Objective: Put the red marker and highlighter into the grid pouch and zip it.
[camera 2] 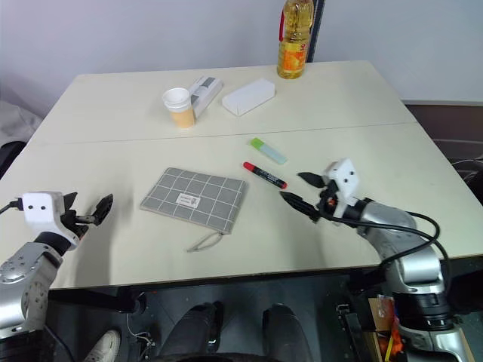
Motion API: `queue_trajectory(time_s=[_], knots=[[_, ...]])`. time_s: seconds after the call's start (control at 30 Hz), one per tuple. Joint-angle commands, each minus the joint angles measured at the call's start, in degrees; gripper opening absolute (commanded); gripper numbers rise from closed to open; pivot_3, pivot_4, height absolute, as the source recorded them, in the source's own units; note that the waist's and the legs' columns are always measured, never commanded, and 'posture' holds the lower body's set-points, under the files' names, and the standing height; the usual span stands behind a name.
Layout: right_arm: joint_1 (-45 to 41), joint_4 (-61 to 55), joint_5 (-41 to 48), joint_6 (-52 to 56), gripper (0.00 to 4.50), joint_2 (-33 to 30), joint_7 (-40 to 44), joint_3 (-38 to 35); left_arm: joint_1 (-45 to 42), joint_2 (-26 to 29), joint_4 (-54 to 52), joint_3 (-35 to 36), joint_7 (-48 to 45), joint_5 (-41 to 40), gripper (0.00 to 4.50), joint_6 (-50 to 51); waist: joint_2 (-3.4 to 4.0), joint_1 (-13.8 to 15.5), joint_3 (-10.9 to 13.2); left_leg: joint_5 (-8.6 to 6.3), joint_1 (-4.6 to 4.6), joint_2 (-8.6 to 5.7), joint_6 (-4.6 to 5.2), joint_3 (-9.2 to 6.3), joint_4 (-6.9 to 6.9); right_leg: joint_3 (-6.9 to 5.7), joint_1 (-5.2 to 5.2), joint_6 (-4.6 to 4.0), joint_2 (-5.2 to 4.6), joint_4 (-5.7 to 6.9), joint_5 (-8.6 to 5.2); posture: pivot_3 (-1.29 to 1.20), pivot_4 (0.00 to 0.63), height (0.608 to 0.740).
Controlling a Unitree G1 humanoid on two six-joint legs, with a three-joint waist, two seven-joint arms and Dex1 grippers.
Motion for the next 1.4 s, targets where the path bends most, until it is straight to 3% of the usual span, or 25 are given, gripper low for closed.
queue_trajectory(time_s=[0.03,0.1,0.4,0.7,0.87,0.97,1.2,1.4], knots=[[-3.07,-3.38,-2.05,1.71,0.96,2.42,-3.71,4.6,-1.45,0.56,0.35,0.01,-0.48,0.51,4.5,-1.86,-0.02,0.05,-0.01,0.0,0.0,0.0,0.0,-0.01,0.0,0.0,0.01,0.0,0.0,-0.01,0.0,0.0,0.15,0.74],[-4.79,-3.45,-4.73,2.17,0.04,3.75,-5.38,8.61,-2.05,0.87,1.49,-0.26,-0.84,0.86,4.5,-2.31,-0.03,0.04,-0.02,0.0,-0.01,-0.01,0.0,-0.01,0.0,0.0,-0.01,0.0,-0.01,-0.01,0.0,0.0,0.15,0.74],[-12.1,6.13,-16.8,6.44,0.04,14.63,-16.12,22.5,-4.7,1.37,4.73,-1.0,-1.72,2.12,4.5,-4.06,-0.05,-0.16,-0.03,0.0,-0.02,-0.02,-0.01,-0.03,-0.06,0.0,-0.09,0.01,0.0,0.0,0.01,0.0,0.15,0.74],[-13.6,13.67,-22.05,11.38,0.04,17.4,-20.44,23.27,-5.82,4.08,7.34,-1.76,-2.95,6.1,4.5,-8.36,-0.07,-0.19,-0.04,0.0,-0.02,-0.03,-0.01,-0.05,-0.06,-0.01,-0.1,0.01,0.01,0.02,0.02,0.0,0.15,0.74],[-14.56,15.35,-22.23,10.73,0.04,18.29,-19.98,22.72,-10.86,13.49,19.17,-12.09,-9.52,19.72,4.5,-29.7,-0.09,-0.07,-0.06,0.01,0.01,-0.03,-0.01,-0.05,-0.07,-0.03,-0.08,-0.03,0.05,0.03,0.03,0.0,0.15,0.74],[-15.15,16.47,-22.4,10.45,0.04,18.83,-20.01,22.41,-16.63,15.73,28.63,-17.5,-13.67,23.1,4.5,-43.11,-0.08,-0.08,-0.06,0.01,0.01,-0.04,-0.01,-0.04,-0.07,-0.02,-0.09,-0.04,0.01,0.02,0.03,0.0,0.15,0.74],[-16.0,17.87,-23.37,9.55,0.04,19.35,-20.11,22.35,-30.45,16.81,53.18,-26.61,-21.1,28.0,4.5,-64.81,-0.09,-0.33,-0.06,0.01,0.0,-0.04,-0.01,-0.01,-0.13,-0.04,-0.15,-0.01,0.01,0.07,0.05,0.0,0.15,0.74],[-15.83,17.78,-24.17,8.95,0.04,19.02,-20.41,21.95,-39.58,17.85,67.06,-30.37,-24.43,30.77,4.5,-73.48,-0.11,-0.38,-0.07,0.01,0.0,-0.05,0.0,0.01,-0.11,-0.12,-0.14,0.01,0.08,0.1,0.06,0.0,0.15,0.74]])
